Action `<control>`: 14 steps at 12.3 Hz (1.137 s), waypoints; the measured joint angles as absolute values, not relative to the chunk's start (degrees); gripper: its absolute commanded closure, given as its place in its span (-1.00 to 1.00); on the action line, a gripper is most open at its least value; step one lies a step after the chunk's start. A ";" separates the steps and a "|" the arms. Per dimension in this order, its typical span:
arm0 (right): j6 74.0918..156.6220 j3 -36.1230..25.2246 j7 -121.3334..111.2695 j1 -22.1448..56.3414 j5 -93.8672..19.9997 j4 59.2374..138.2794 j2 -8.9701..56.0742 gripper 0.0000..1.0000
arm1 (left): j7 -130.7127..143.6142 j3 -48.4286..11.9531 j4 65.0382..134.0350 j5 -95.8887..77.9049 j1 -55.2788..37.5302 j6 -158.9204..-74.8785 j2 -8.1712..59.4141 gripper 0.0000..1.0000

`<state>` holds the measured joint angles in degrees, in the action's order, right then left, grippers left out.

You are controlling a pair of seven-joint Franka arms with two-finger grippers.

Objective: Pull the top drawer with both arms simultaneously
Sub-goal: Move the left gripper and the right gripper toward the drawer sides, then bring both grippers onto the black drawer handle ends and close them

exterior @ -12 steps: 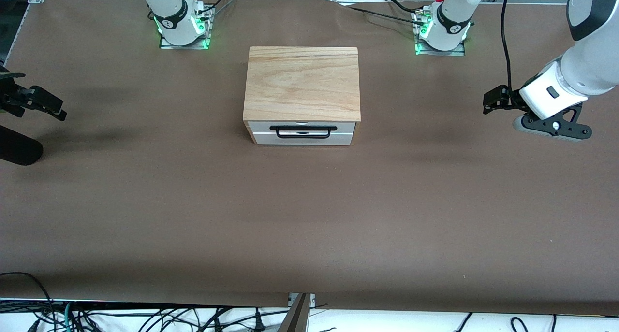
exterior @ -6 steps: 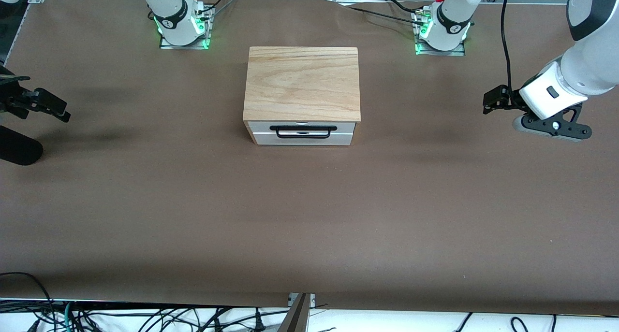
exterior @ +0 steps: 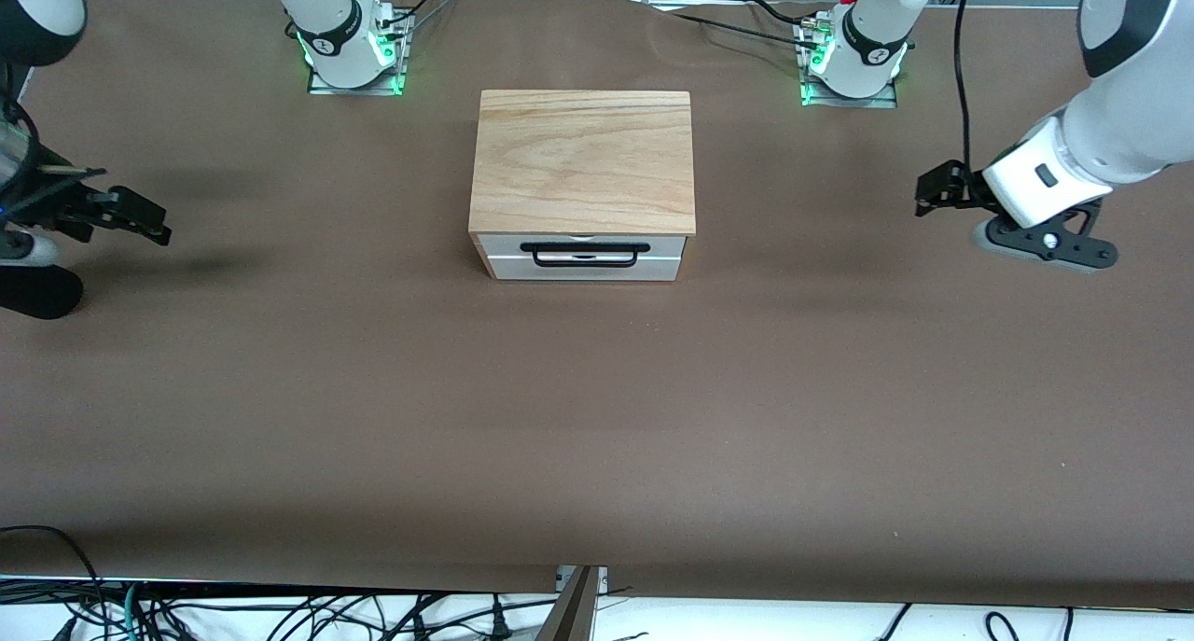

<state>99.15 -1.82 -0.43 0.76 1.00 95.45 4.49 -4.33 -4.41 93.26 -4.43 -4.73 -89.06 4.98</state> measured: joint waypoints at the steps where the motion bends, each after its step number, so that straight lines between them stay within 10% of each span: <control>1: 99.16 -1.80 -0.43 1.12 1.00 95.45 5.24 -1.00 | -4.33 -5.44 93.26 -5.37 -4.92 -88.89 5.59 -1.00; 5: 99.06 -1.50 -0.65 1.65 -1.59 95.48 6.91 -1.00 | -4.33 -6.66 93.29 -18.46 -5.22 -88.96 10.80 -1.00; 14: 101.03 -1.76 -19.15 -0.72 -46.18 96.13 21.26 -1.00 | -24.94 -6.51 93.24 -61.00 -4.87 -98.53 31.63 -1.00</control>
